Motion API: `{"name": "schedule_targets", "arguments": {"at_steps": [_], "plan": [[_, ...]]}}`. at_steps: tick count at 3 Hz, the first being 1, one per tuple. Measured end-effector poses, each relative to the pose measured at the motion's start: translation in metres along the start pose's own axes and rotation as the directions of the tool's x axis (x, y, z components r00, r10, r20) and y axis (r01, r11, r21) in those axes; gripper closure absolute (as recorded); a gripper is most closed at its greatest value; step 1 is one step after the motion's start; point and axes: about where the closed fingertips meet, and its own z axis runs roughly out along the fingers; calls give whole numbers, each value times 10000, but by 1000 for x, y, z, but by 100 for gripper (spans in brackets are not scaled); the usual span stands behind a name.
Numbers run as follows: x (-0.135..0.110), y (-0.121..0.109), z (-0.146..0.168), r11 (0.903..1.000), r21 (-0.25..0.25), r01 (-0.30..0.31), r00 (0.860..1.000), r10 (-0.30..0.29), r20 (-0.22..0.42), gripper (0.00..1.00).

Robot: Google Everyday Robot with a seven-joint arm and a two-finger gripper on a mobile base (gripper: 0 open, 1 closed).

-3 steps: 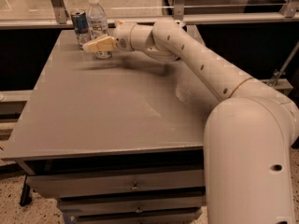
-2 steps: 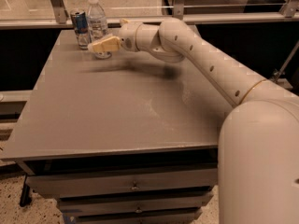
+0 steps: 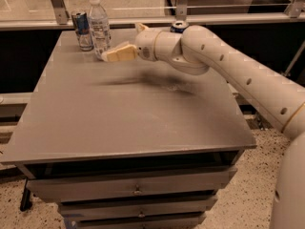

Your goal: Move blue plastic bottle near redbull can

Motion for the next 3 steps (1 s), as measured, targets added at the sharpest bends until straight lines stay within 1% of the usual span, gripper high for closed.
{"name": "schedule_targets", "arguments": {"at_steps": [1, 2, 3], "plan": [[7, 17, -44, 10000, 5, 33, 10000, -33, 10, 0], [9, 17, -117, 9993, 255, 270, 9995, -275, 183, 0], [8, 18, -115, 9994, 226, 268, 9995, -272, 188, 0]]}}
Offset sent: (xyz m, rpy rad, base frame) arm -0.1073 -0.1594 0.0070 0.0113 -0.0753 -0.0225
